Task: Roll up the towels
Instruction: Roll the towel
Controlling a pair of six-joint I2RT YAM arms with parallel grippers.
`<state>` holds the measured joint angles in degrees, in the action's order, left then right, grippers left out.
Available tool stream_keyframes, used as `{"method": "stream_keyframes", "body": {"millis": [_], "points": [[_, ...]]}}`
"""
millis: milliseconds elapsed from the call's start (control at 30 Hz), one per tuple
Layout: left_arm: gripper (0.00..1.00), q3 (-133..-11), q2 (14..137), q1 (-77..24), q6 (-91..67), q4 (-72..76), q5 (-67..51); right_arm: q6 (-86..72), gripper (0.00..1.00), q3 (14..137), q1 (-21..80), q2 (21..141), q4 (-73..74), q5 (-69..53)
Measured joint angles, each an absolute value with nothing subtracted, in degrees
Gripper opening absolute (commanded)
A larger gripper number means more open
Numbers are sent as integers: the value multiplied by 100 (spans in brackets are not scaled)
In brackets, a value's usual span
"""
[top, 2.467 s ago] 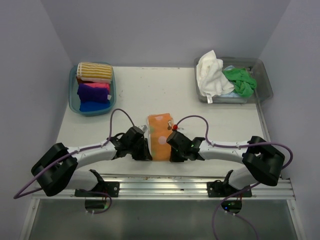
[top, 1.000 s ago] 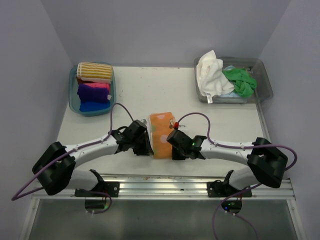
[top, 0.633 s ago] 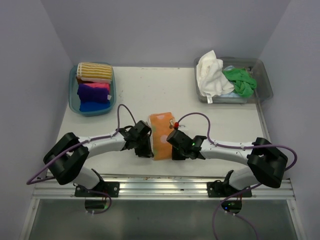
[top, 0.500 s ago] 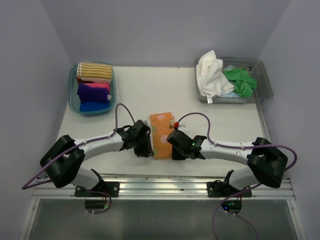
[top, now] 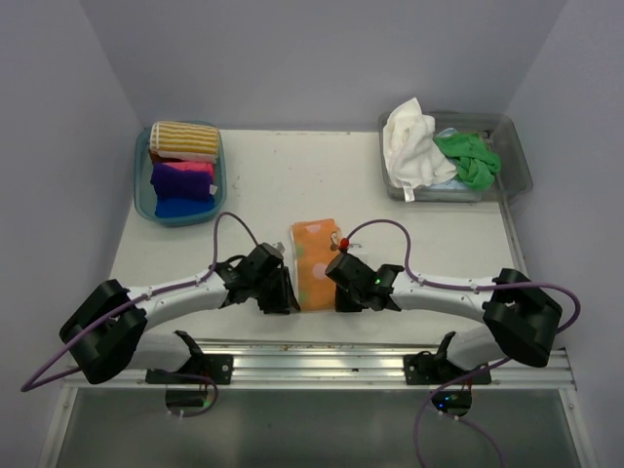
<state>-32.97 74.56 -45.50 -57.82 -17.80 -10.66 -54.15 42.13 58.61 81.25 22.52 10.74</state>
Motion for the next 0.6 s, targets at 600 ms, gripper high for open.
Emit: {"method": "stream_keyframes", "body": {"millis": [600], "points": [[8,-3332,8173,-4554,-5942,-1188,-1205,-5417,35,4182,5861,7485,2633,1356]]}}
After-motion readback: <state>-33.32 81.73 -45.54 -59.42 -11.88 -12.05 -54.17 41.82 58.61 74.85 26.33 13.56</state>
